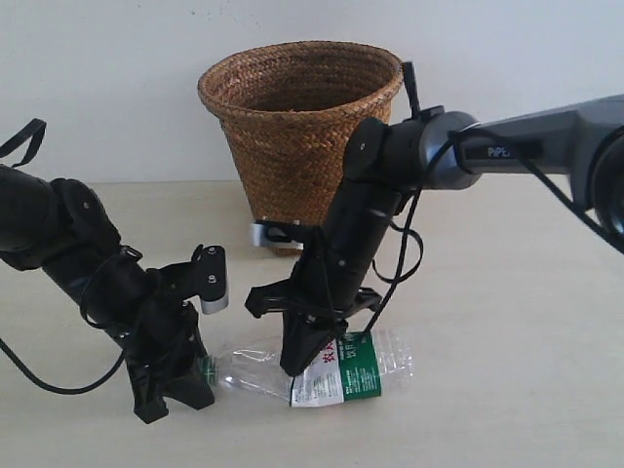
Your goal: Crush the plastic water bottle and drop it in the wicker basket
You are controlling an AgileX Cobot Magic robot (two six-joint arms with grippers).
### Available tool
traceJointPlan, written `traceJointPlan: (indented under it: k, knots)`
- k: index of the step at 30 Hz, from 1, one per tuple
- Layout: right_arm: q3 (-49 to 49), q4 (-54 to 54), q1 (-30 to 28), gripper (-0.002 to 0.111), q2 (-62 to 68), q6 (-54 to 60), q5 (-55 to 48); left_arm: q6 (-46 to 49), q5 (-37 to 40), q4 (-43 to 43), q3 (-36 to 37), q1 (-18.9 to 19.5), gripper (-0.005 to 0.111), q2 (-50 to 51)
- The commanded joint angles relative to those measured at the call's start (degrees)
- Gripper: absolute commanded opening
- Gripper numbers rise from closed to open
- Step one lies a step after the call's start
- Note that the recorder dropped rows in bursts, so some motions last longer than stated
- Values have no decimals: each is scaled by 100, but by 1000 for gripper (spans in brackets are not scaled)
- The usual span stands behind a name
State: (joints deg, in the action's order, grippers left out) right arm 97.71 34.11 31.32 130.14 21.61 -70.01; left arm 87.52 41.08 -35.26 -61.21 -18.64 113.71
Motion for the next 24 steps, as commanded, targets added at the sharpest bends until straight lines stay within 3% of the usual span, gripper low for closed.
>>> traceJointPlan:
  k: [1,10,24]
  knots:
    - [5,-350,-45,0,-649,298,5,-40,102,-29,-16,-7,4,-34]
    - [-553,-1724,-53,0,-1072,355,5,-40,102,-29,-16,-7,4,-34]
    - [-1040,-2330,-53,0,-613,444,836,-79,114,-29,-16,-7,4,-34]
